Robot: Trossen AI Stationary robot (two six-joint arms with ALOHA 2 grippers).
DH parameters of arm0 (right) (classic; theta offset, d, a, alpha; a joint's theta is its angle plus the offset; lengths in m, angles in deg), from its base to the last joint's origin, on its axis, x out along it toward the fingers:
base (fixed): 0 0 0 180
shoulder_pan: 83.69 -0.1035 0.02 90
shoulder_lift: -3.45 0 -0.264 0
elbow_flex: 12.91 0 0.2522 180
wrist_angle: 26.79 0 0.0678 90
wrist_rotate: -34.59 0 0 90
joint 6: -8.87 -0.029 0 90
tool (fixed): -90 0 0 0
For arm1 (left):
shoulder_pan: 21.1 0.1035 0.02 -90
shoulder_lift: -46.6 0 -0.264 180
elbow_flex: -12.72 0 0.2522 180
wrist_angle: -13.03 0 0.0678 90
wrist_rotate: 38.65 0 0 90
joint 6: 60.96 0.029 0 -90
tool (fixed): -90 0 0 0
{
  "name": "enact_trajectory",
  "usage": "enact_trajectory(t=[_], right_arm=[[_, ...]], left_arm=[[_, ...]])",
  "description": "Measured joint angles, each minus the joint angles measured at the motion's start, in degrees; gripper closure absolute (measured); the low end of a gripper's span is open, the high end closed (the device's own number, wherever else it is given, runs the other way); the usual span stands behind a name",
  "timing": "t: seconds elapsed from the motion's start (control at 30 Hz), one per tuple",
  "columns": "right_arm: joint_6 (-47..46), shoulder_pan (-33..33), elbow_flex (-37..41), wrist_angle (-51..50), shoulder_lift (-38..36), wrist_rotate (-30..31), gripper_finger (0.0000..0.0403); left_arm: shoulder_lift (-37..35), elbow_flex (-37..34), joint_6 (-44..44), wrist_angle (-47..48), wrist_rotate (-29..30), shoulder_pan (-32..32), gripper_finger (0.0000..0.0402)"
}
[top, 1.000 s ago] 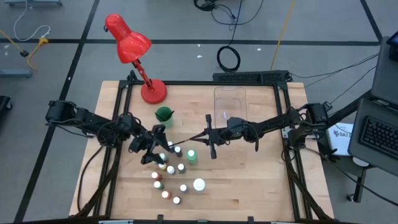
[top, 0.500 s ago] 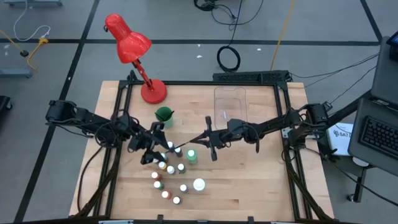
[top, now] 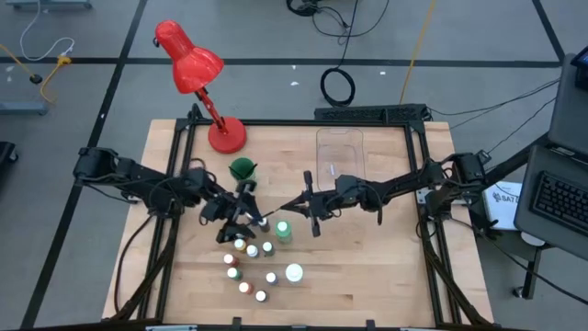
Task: Pick & Place Paint Supplies
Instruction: Put the silver paint brush into the green cup
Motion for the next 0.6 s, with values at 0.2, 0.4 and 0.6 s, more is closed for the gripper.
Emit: enact_trajectory(t=[0.2, 0.4, 0.6], right_arm=[[0.7, 0.0, 0.0, -0.4, 0.0, 0.0, 0.0403], [1.1, 0.0, 0.0, -0.4, 0.0, 0.0, 0.0403], [1.8, 0.0, 0.1, 0.4, 0.0, -0.1, 0.0403]], left_arm=[[2.5, 2.9, 0.5, 1.9, -1.4, 0.0, 0.0225], [2.5, 3.0, 0.2, 1.9, -2.5, 0.0, 0.0269], [2.4, 2.9, 1.4, 2.3, -2.8, 0.0, 0.0374]])
